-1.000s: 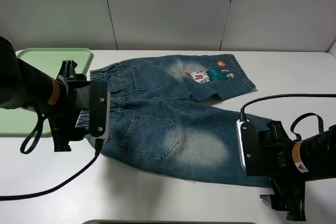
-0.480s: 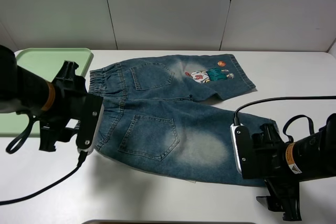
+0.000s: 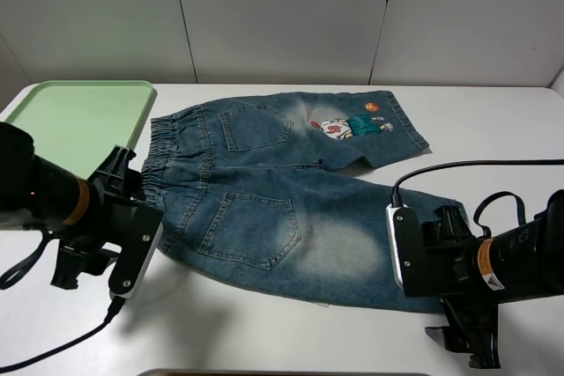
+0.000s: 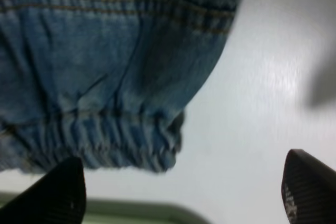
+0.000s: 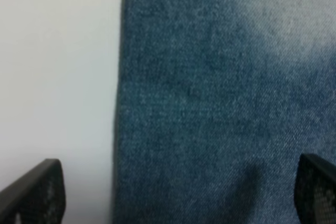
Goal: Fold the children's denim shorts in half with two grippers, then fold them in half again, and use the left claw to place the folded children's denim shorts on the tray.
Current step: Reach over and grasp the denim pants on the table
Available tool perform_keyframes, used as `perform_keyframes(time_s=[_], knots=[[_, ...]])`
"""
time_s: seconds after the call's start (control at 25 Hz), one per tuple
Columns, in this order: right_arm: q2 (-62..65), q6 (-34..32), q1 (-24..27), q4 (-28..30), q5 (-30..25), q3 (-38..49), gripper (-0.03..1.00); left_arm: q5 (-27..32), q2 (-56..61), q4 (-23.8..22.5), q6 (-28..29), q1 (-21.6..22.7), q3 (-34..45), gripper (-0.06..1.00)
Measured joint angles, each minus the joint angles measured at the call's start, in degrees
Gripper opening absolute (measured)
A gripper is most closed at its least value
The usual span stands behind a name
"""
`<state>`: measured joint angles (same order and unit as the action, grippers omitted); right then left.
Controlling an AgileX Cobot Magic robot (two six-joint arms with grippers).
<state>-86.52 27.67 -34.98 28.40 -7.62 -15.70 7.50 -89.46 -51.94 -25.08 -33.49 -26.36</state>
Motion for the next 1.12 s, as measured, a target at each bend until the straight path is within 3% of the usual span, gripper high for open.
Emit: perform_keyframes(time_s=[0.32, 1.12], knots=[[0.0, 0.0, 0.0, 0.8, 0.0, 0.0, 0.66, -10.9, -5.2, -0.2, 0.5, 5.6, -0.3, 0.75], [-1.2, 0.0, 4.2, 2.6, 3.9, -0.2, 0.66, -16.6, -12.5, -0.2, -1.5, 7.3, -4.8, 0.75]])
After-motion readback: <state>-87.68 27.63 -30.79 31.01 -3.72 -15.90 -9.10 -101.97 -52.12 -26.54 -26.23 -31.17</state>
